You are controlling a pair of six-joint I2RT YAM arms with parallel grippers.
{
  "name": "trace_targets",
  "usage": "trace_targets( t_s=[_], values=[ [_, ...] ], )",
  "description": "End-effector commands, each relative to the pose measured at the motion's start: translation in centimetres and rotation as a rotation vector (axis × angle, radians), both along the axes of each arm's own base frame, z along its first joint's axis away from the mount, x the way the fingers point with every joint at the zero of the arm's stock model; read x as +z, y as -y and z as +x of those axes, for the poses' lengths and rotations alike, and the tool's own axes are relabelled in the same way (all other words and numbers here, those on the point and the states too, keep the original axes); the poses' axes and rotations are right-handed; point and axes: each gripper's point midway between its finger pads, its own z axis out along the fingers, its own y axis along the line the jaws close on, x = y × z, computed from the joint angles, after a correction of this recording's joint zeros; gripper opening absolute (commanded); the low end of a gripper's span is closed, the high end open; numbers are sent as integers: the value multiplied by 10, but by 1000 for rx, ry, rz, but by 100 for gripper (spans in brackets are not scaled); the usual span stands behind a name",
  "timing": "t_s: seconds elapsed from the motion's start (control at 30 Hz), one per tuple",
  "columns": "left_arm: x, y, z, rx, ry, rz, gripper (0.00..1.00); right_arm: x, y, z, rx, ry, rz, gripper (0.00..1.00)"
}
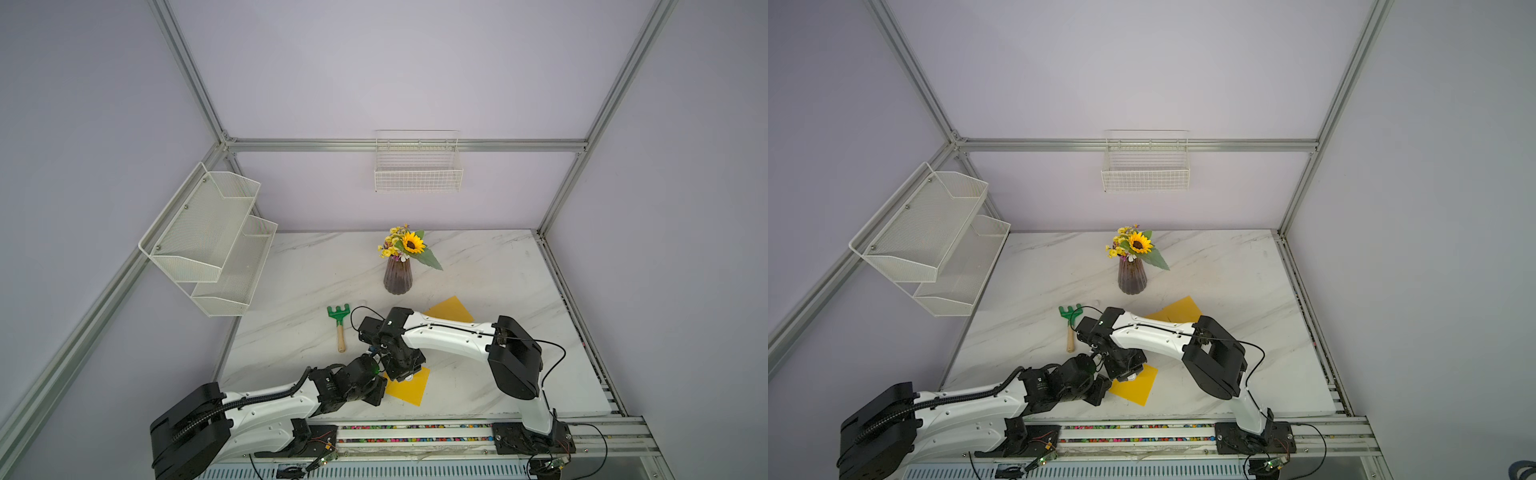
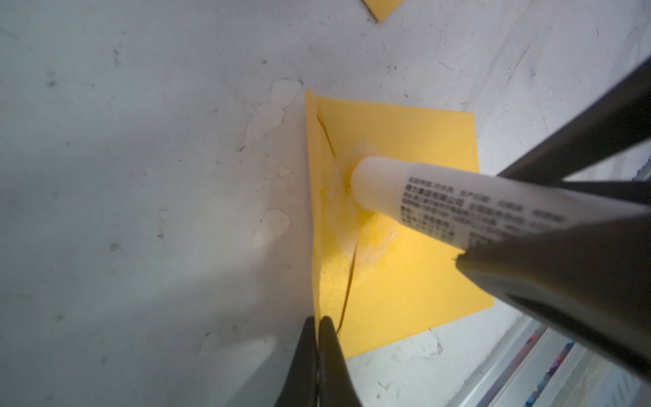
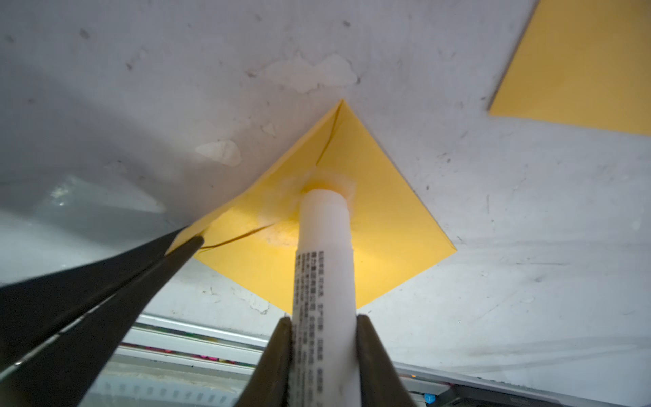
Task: Seal the envelope with a glue stick
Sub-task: Apply the envelope at the center of the board.
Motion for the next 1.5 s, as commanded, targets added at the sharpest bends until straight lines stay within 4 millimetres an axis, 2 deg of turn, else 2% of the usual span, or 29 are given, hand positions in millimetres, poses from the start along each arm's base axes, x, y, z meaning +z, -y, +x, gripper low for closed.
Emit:
trace_targets(
  t_s=[0.0,0.03,0.1,0.2,0.27,0.33,0.43,0.47,0.6,0.67,0.77,0.9,0.97,1.07,1.2,1.3,1.47],
  values=[
    [14,10,7,-4,35,-28,0,-13,-46,-22,10,-147,212,0],
    [14,9,7,-4,36,-25,0,-12,-49,-21,11,-144,227,0],
    [14,9,8,-2,37,-23,0,-15,-42,-9,-15,-81,169,0],
    [14,8,7,-1,36,-25,0,-23,2,22,-11,96,-86,0],
    [14,8,7,0,36,-26,0,-25,28,32,4,160,-226,0],
    [14,7,7,0,38,-24,0,-27,40,34,15,176,-280,0],
    [14,6,7,2,37,-22,0,-25,37,27,17,140,-243,0],
    [14,6,7,2,39,-21,0,-24,27,21,19,106,-184,0],
    [14,8,7,-1,37,-20,0,-11,-37,-8,17,-70,178,0],
    [14,8,7,-4,37,-18,0,-9,-47,-7,12,-78,212,0],
    [14,8,8,-2,38,-19,0,-14,-37,11,-10,11,131,0],
    [15,7,8,0,42,-23,0,-21,16,39,1,175,-173,0],
    [15,6,8,3,45,-22,0,-22,30,37,11,178,-232,0],
    [12,0,9,34,37,9,0,-16,24,28,11,135,-162,0],
    [10,-6,9,60,22,39,0,11,7,27,-32,120,-4,0],
    [10,-13,11,90,26,58,0,32,13,34,-60,158,42,0],
    [14,-29,15,151,35,131,1,57,29,35,-126,160,155,0]
  ],
)
